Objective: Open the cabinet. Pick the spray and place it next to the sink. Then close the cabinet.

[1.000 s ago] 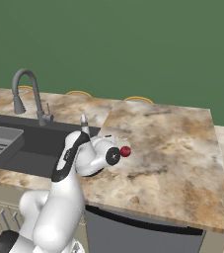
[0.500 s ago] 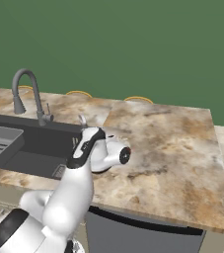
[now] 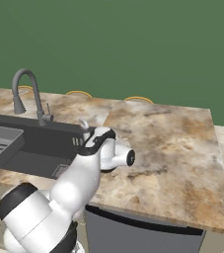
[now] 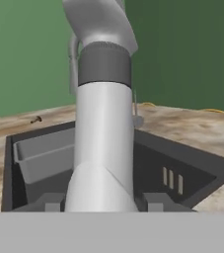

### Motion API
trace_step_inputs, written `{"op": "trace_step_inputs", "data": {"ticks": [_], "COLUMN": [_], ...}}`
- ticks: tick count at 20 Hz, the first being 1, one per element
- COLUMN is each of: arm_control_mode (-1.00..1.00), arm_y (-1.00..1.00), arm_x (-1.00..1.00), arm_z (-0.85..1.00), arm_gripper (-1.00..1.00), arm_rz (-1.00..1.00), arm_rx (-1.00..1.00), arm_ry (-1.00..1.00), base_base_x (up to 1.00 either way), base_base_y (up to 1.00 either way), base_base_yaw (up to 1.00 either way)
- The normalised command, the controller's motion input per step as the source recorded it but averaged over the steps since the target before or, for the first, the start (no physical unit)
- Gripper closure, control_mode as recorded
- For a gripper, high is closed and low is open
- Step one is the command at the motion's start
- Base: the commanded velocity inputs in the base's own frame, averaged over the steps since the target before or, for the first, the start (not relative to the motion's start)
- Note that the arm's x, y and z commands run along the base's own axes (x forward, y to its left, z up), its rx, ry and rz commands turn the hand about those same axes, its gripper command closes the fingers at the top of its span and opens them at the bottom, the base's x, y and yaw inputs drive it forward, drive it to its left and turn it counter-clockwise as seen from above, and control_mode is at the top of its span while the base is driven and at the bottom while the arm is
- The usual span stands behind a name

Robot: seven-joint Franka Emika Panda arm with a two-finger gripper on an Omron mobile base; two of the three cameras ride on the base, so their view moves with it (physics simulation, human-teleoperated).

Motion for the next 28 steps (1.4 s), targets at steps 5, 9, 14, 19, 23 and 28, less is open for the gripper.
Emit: {"op": "trace_step_inputs", "data": {"ticks": [5, 9, 14, 19, 23, 28], "arm_control_mode": [-1.0, -1.0, -1.0, -1.0, -1.0, -1.0], "arm_y": [0.0, 0.0, 0.03, 0.0, 0.0, 0.0], "arm_x": [0.0, 0.0, 0.04, 0.17, 0.08, 0.0], "arm_z": [-0.35, -0.28, -0.21, -0.18, -0.11, -0.12], "arm_gripper": [1.0, 1.0, 1.0, 1.0, 1.0, 1.0], "arm_rz": [0.0, 0.0, 0.0, 0.0, 0.0, 0.0], "arm_rx": [0.0, 0.0, 0.0, 0.07, 0.2, 0.23], "arm_ry": [0.02, 0.0, 0.0, 0.0, -0.02, -0.12], "base_base_x": [0.0, 0.0, 0.0, 0.0, 0.0, 0.0], "base_base_y": [0.0, 0.0, 0.0, 0.0, 0.0, 0.0], "base_base_yaw": [0.0, 0.0, 0.0, 0.0, 0.0, 0.0]}}
